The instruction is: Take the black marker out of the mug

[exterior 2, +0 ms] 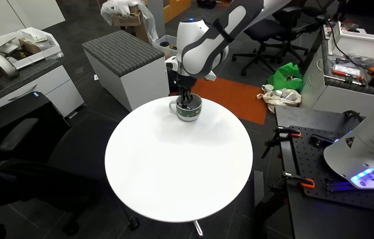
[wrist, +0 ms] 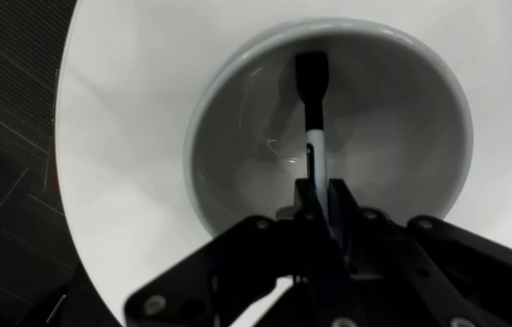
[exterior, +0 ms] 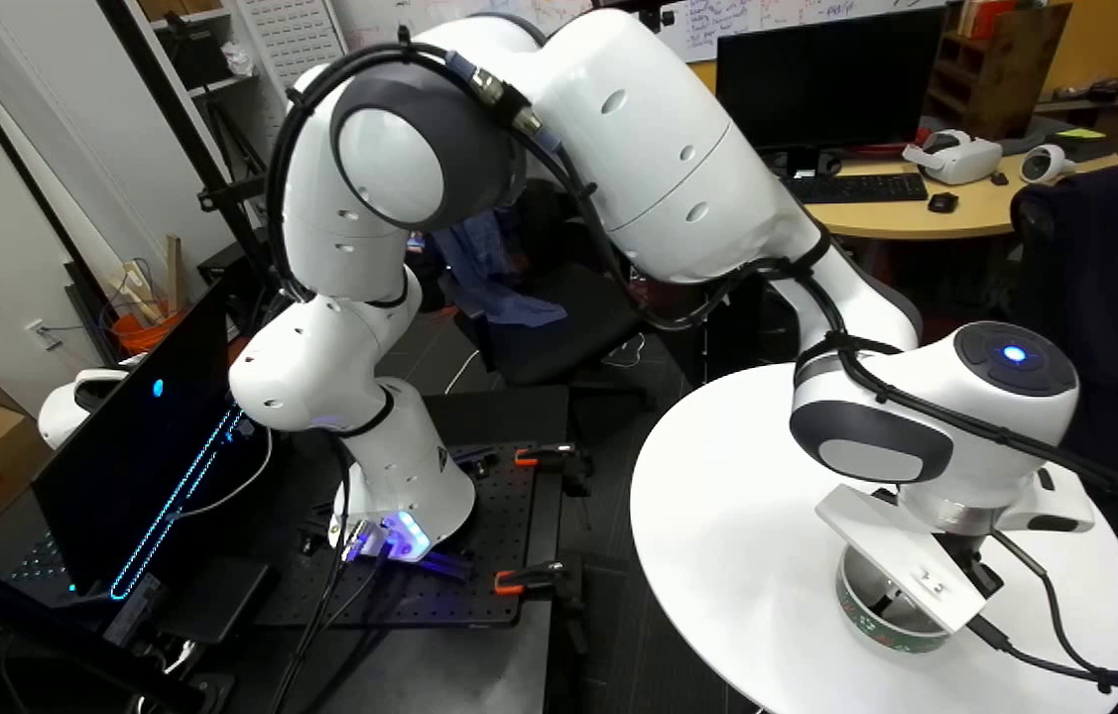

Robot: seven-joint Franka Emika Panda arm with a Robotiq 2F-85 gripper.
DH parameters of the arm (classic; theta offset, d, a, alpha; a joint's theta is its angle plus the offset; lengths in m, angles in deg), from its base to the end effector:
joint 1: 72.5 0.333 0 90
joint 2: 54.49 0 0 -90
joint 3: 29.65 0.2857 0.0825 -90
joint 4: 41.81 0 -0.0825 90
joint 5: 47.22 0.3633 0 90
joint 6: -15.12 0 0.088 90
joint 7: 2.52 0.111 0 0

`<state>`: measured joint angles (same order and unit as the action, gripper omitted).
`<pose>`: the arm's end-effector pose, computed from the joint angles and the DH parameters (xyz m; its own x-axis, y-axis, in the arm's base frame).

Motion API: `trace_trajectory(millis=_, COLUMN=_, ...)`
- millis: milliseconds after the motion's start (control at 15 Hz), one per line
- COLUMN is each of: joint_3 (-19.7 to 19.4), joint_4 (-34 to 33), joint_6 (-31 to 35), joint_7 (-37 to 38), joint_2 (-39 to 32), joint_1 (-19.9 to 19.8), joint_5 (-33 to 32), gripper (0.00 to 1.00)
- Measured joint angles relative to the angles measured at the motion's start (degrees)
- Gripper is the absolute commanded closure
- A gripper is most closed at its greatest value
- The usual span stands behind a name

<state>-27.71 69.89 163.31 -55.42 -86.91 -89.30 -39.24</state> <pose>0.5775 -0.1559 0.1795 0.8509 0.5119 0.1180 0.5164 -0.8563 -0.0087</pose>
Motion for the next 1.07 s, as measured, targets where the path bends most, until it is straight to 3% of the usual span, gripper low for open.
trace_trajectory(millis=533, joint_3=-0.32, joint_4=0.03, joint_6=0.0, joint_7=0.52, joint_2=0.68, joint_1=-0.01, joint_5=-0.23, gripper=0.97)
trace_trajectory(millis=1067, joint_3=-1.08, joint_4=5.47, joint_6=2.89, joint_7=0.55, joint_2=9.43, joint_1=0.05, joint_5=-0.27, gripper=0.97)
